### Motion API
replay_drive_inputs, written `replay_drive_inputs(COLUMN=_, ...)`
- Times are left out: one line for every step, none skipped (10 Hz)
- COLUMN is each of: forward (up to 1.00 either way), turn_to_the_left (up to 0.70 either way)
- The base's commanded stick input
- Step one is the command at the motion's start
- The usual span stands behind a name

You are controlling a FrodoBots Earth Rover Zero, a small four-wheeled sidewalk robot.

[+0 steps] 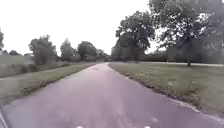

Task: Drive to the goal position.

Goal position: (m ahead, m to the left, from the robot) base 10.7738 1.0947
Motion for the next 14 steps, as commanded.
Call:
replay_drive_inputs(forward=0.7, turn_to_the_left=0.0)
replay_drive_inputs(forward=0.7, turn_to_the_left=0.0)
replay_drive_inputs(forward=0.7, turn_to_the_left=0.0)
replay_drive_inputs(forward=0.7, turn_to_the_left=0.0)
replay_drive_inputs(forward=0.7, turn_to_the_left=0.0)
replay_drive_inputs(forward=0.7, turn_to_the_left=0.0)
replay_drive_inputs(forward=0.7, turn_to_the_left=0.0)
replay_drive_inputs(forward=0.7, turn_to_the_left=0.0)
replay_drive_inputs(forward=0.7, turn_to_the_left=0.0)
replay_drive_inputs(forward=0.7, turn_to_the_left=0.0)
replay_drive_inputs(forward=0.7, turn_to_the_left=0.0)
replay_drive_inputs(forward=0.7, turn_to_the_left=0.0)
replay_drive_inputs(forward=0.7, turn_to_the_left=0.0)
replay_drive_inputs(forward=0.7, turn_to_the_left=0.0)
